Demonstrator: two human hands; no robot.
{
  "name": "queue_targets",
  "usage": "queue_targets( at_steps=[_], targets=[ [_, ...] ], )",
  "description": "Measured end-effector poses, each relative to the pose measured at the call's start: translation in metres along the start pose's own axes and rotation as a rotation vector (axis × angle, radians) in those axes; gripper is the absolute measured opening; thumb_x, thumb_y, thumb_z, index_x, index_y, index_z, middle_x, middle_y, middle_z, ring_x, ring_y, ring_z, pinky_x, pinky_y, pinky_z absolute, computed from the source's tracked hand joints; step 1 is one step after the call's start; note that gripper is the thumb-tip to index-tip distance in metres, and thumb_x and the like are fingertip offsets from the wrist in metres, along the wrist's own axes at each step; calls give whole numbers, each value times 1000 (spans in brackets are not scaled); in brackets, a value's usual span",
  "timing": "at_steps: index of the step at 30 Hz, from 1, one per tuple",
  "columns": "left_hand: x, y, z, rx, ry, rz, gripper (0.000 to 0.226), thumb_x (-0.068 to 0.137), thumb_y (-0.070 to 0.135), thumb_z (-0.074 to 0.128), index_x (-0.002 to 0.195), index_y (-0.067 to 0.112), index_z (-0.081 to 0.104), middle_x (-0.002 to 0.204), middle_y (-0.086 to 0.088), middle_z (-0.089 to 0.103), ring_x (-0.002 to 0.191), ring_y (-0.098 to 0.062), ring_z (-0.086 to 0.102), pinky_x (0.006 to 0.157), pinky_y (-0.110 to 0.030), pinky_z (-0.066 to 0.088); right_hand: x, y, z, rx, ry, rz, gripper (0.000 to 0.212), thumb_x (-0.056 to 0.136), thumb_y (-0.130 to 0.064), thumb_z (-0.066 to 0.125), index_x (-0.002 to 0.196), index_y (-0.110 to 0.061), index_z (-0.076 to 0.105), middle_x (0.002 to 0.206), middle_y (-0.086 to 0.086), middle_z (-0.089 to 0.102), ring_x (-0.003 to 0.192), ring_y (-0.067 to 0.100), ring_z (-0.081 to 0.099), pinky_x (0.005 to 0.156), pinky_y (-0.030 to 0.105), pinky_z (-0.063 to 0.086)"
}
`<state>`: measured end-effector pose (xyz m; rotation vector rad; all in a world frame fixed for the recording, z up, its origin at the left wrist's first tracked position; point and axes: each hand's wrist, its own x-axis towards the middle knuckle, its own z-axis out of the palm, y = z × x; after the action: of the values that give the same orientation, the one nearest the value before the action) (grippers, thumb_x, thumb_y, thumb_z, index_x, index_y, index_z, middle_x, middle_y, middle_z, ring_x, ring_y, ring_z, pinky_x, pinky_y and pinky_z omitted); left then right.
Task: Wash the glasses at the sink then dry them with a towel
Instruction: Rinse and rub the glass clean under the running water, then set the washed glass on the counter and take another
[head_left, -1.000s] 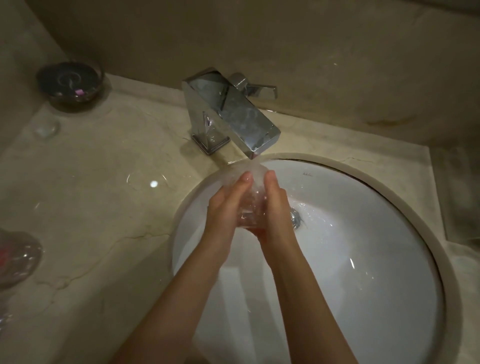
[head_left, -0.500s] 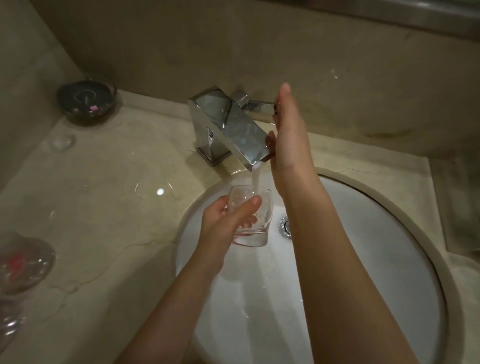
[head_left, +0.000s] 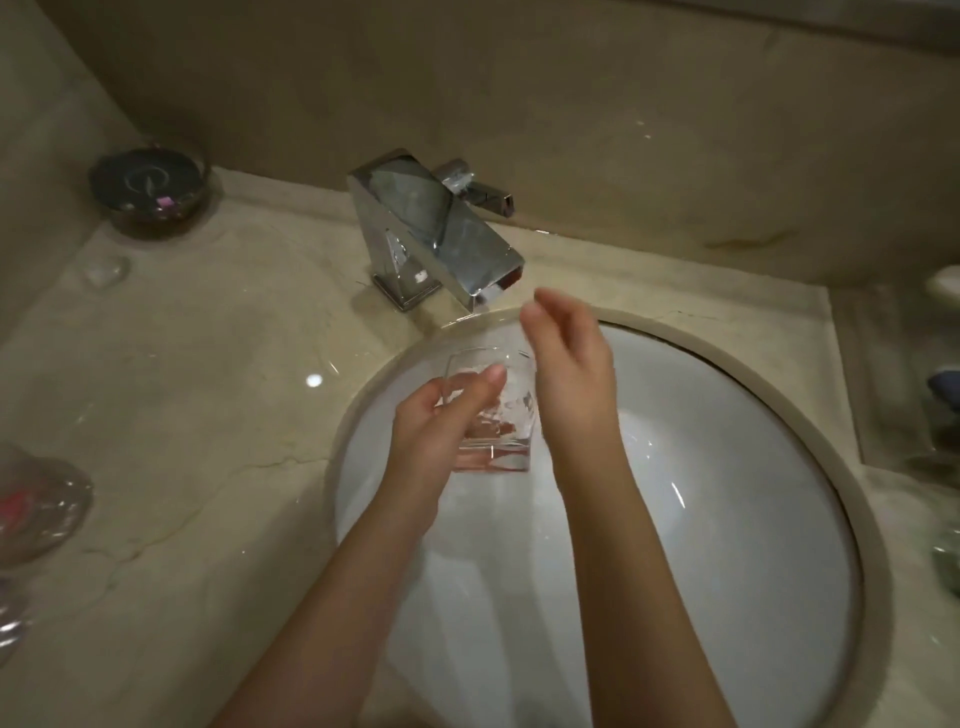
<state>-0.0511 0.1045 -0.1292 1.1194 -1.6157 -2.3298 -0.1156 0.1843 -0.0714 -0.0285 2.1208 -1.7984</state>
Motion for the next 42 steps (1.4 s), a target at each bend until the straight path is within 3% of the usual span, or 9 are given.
queue_targets(
  at_steps=[4, 8, 13, 19, 23, 26, 30, 38, 42],
  targets=[
    [-2, -5, -6, 101, -150, -221, 77, 61, 67, 72, 115, 12, 67, 105, -16, 73, 94, -32, 72, 89, -50, 55, -28, 28, -14, -261, -141, 348, 48, 92, -55, 48, 122, -17, 52, 110, 1, 59, 98, 16, 57, 86, 29, 45],
    [-12, -10, -11, 222, -338, -541, 72, 81, 66, 60, 118, 4, 64, 94, -19, 72, 91, -35, 72, 68, -37, 59, -26, 42, -20, -479, -280, 544, 59, 96, -58, 33, 128, -13, 53, 127, 16, 57, 114, 35, 57, 100, 45, 46],
    [-25, -18, -11, 228, -343, -596, 71, 83, 63, 59, 120, 3, 61, 91, -20, 72, 81, -33, 73, 62, -35, 59, -39, 52, -32, -506, -346, 537, 48, 100, -50, 27, 111, -15, 58, 121, 18, 61, 110, 35, 61, 90, 39, 51],
    [-51, -14, 0, 549, -300, -314, 71, 65, 79, 63, 102, 18, 66, 97, -10, 75, 88, -24, 74, 87, -43, 58, -80, 55, -53, -219, -182, 467, 70, 81, -75, 41, 116, -17, 60, 114, 11, 62, 105, 27, 63, 89, 43, 54],
    [-81, 11, 10, 596, -449, -101, 81, 50, 77, 70, 108, 22, 65, 97, -9, 73, 84, -20, 74, 83, -41, 59, -125, 35, -83, 98, -85, 368, 43, 94, -48, 52, 124, -18, 57, 117, 6, 61, 85, 17, 64, 60, 20, 51],
    [-107, 28, 20, 651, -566, -7, 75, 47, 66, 79, 105, 19, 66, 96, -8, 69, 75, -20, 73, 65, -30, 56, -163, 29, -101, 204, 33, 267, 46, 93, -41, 58, 129, -12, 55, 119, 5, 62, 88, 16, 65, 65, 20, 52],
    [-145, 36, 37, 720, -701, 113, 78, 48, 53, 92, 113, 22, 66, 96, -8, 66, 76, -16, 73, 67, -28, 57, -212, 26, -124, 304, 162, 171, 35, 91, -26, 64, 122, -13, 58, 114, 8, 64, 91, 17, 66, 75, 25, 55],
    [-211, 4, 95, 846, -908, 327, 79, 43, 43, 92, 115, 40, 60, 104, 8, 69, 98, -1, 63, 89, -22, 52, -288, 38, -208, 218, 317, 25, 63, 64, -14, 86, 120, -21, 59, 116, 3, 64, 94, 17, 71, 79, 25, 55],
    [-236, -31, 144, 906, -1013, 370, 77, 55, 26, 94, 123, 38, 59, 107, 12, 65, 97, 6, 60, 80, -12, 51, -314, 57, -264, 120, 365, 16, 59, 64, -7, 86, 113, -26, 59, 116, 0, 64, 99, 16, 68, 78, 24, 55]
  ],
)
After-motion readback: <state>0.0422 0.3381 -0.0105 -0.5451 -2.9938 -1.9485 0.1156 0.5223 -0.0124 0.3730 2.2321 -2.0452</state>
